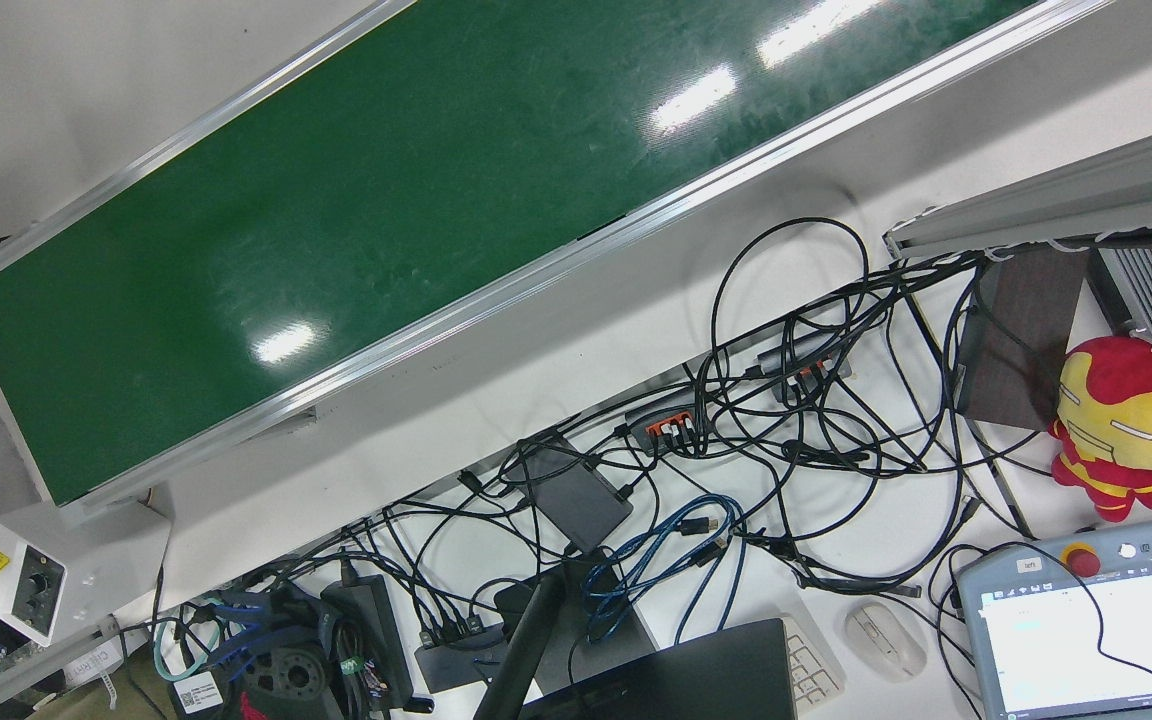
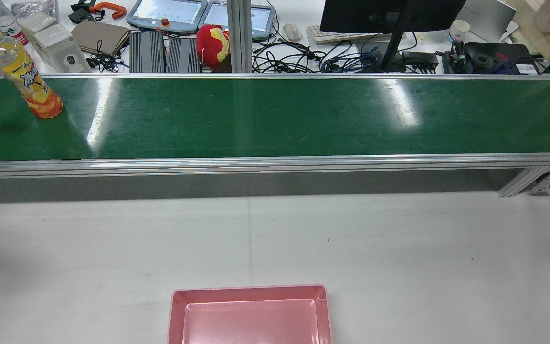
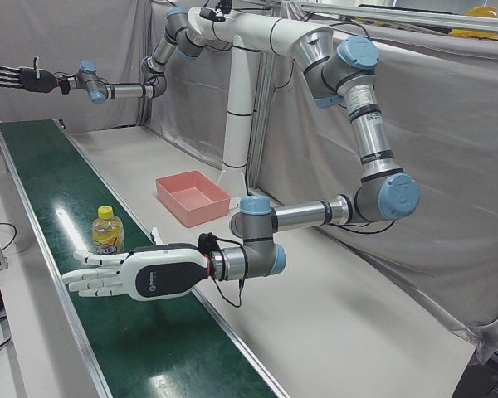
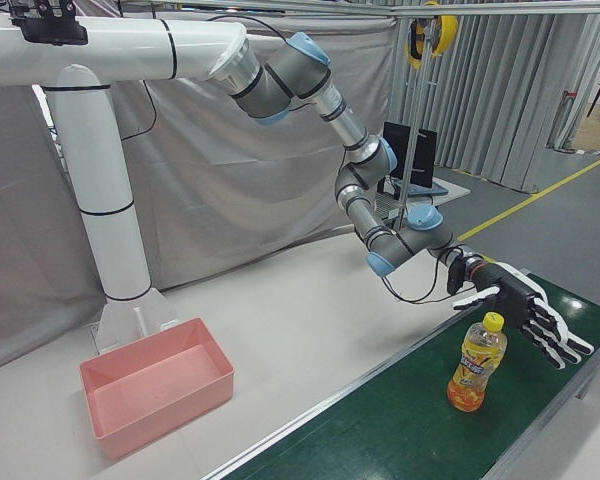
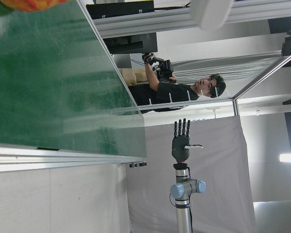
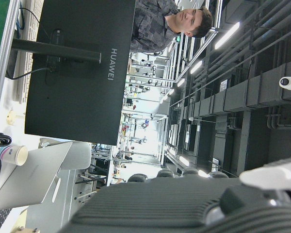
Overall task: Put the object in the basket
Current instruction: 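Reach the left hand toward the juice bottle on the conveyor belt, then close the left hand around the juice bottle and lift it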
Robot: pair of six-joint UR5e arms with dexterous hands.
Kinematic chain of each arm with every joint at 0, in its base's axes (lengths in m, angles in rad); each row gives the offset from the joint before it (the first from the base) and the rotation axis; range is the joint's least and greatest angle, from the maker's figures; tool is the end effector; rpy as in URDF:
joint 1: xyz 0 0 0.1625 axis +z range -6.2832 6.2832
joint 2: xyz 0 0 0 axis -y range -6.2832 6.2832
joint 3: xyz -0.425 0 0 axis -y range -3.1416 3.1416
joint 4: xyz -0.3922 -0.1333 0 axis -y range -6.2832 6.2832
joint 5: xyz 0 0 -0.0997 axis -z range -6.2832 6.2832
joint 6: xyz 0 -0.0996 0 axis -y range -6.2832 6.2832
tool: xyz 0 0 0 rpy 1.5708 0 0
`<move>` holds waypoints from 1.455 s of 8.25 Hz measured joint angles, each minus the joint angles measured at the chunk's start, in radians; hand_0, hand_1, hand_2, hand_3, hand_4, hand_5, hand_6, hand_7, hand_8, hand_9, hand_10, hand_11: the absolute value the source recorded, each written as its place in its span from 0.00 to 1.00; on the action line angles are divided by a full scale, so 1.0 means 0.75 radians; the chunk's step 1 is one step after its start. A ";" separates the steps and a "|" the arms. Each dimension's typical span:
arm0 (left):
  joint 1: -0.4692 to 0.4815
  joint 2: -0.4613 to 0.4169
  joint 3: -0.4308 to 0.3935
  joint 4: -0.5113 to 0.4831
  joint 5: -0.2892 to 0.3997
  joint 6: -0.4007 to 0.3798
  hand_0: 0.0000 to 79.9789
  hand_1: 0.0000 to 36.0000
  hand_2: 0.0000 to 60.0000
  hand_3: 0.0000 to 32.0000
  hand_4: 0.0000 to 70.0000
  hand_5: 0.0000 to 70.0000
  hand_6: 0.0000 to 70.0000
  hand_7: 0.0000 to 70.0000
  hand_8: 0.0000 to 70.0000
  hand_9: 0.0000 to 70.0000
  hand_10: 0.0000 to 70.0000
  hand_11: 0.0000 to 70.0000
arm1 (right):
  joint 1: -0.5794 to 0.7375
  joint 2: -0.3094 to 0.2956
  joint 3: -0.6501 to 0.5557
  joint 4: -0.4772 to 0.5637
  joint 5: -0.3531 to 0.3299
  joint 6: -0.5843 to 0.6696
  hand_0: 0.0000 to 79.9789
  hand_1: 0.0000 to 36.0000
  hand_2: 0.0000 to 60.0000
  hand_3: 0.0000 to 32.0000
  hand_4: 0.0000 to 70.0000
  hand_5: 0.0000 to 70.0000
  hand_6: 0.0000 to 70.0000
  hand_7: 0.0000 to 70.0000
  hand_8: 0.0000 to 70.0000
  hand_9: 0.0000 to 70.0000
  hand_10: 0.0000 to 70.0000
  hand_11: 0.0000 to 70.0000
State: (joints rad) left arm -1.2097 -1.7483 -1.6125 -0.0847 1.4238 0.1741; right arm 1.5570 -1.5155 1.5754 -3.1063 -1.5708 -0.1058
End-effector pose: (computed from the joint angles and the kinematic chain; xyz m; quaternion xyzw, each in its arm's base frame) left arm 0.0672 -0.5964 0.5612 -0.0318 0.8044 -0.5850 0.0990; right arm 0.1261 -0.5254 0.6532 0.0340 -0.7392 0.6715 0.0402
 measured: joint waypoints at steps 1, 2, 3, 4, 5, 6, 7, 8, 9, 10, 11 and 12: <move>0.033 -0.011 0.001 0.005 -0.016 0.009 1.00 0.53 0.00 0.01 0.09 0.32 0.00 0.00 0.06 0.06 0.07 0.14 | 0.000 0.000 0.000 0.000 0.000 0.000 0.00 0.00 0.00 0.00 0.00 0.00 0.00 0.00 0.00 0.00 0.00 0.00; 0.079 -0.019 0.002 0.008 -0.046 0.016 1.00 0.55 0.00 0.00 0.10 0.34 0.00 0.00 0.06 0.06 0.07 0.14 | 0.000 0.000 0.000 0.000 0.000 0.000 0.00 0.00 0.00 0.00 0.00 0.00 0.00 0.00 0.00 0.00 0.00 0.00; 0.116 -0.040 0.006 0.021 -0.071 0.025 1.00 0.49 0.00 0.00 0.09 0.33 0.00 0.00 0.06 0.07 0.07 0.15 | 0.000 0.000 0.000 0.000 0.000 0.000 0.00 0.00 0.00 0.00 0.00 0.00 0.00 0.00 0.00 0.00 0.00 0.00; 0.146 -0.063 0.010 0.038 -0.083 0.036 1.00 0.47 0.00 0.00 0.09 0.34 0.00 0.00 0.06 0.06 0.07 0.15 | 0.000 0.000 0.000 0.000 0.000 0.000 0.00 0.00 0.00 0.00 0.00 0.00 0.00 0.00 0.00 0.00 0.00 0.00; 0.165 -0.085 0.013 0.050 -0.089 0.042 1.00 0.48 0.00 0.00 0.09 0.35 0.00 0.00 0.07 0.08 0.07 0.14 | -0.001 0.000 0.001 0.000 0.000 0.000 0.00 0.00 0.00 0.00 0.00 0.00 0.00 0.00 0.00 0.00 0.00 0.00; 0.175 -0.106 0.015 0.063 -0.091 0.045 1.00 0.47 0.00 0.00 0.10 0.38 0.00 0.00 0.07 0.09 0.07 0.15 | -0.001 0.000 0.001 0.000 0.000 0.000 0.00 0.00 0.00 0.00 0.00 0.00 0.00 0.00 0.00 0.00 0.00 0.00; 0.179 -0.129 0.017 0.079 -0.092 0.047 0.99 0.47 0.00 0.00 0.10 0.44 0.00 0.00 0.09 0.11 0.08 0.15 | 0.000 0.000 0.002 0.000 0.000 0.000 0.00 0.00 0.00 0.00 0.00 0.00 0.00 0.00 0.00 0.00 0.00 0.00; 0.182 -0.145 0.018 0.096 -0.093 0.046 0.68 0.89 0.88 0.00 0.19 0.82 0.01 0.02 0.19 0.25 0.18 0.30 | 0.000 0.000 0.002 0.000 0.000 0.000 0.00 0.00 0.00 0.00 0.00 0.00 0.00 0.00 0.00 0.00 0.00 0.00; 0.182 -0.154 0.018 0.119 -0.094 0.042 0.66 1.00 1.00 0.00 1.00 1.00 0.38 0.40 0.60 0.78 0.53 0.78 | 0.000 0.000 0.002 0.000 0.000 0.000 0.00 0.00 0.00 0.00 0.00 0.00 0.00 0.00 0.00 0.00 0.00 0.00; 0.181 -0.157 0.017 0.142 -0.095 0.038 0.79 1.00 1.00 0.00 1.00 1.00 1.00 0.98 1.00 1.00 0.80 1.00 | 0.000 0.000 0.002 0.000 0.000 0.000 0.00 0.00 0.00 0.00 0.00 0.00 0.00 0.00 0.00 0.00 0.00 0.00; 0.180 -0.153 0.017 0.158 -0.095 0.036 0.85 1.00 1.00 0.00 1.00 1.00 1.00 1.00 1.00 1.00 0.90 1.00 | 0.000 0.000 0.002 0.000 -0.001 0.000 0.00 0.00 0.00 0.00 0.00 0.00 0.00 0.00 0.00 0.00 0.00 0.00; 0.180 -0.149 0.014 0.172 -0.093 0.033 0.99 1.00 1.00 0.00 1.00 1.00 1.00 1.00 1.00 1.00 0.87 1.00 | 0.000 0.000 0.003 0.000 -0.001 0.000 0.00 0.00 0.00 0.00 0.00 0.00 0.00 0.00 0.00 0.00 0.00 0.00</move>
State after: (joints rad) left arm -1.0748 -1.8601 -1.6021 0.0447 1.3538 0.1989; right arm 1.5570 -1.5156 1.5776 -3.1063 -1.5713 -0.1058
